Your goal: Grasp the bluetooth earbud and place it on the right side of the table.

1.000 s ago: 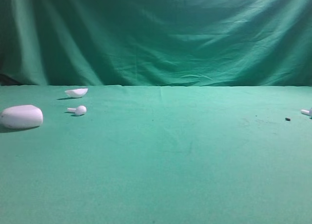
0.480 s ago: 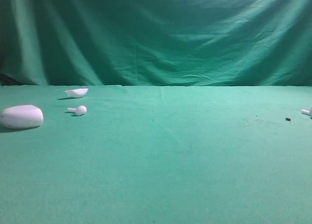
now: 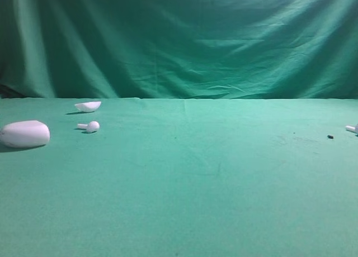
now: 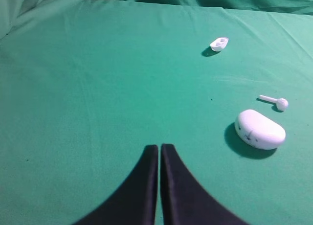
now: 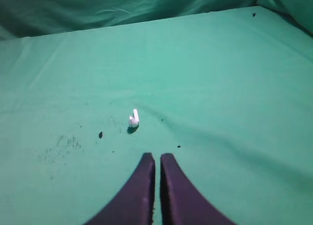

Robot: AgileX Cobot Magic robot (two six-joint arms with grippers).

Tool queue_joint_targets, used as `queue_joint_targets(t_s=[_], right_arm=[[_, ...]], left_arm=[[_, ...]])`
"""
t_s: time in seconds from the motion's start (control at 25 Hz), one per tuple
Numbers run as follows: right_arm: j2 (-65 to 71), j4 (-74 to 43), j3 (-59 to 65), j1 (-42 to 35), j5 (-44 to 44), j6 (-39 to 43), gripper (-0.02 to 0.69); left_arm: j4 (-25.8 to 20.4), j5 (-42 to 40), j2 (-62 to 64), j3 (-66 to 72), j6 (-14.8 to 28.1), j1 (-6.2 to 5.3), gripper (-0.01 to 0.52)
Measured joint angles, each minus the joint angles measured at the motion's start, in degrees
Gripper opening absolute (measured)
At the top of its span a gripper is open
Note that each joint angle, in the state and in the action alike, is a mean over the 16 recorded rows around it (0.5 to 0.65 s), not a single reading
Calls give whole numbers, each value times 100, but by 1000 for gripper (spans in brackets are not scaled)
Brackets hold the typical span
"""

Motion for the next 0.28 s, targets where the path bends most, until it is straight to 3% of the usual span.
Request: queue_joint_targets(t_s=[0.28], right_arm=[[0,0,0,-2,10,0,0]], left_arm=[[0,0,0,0,0,0,0]])
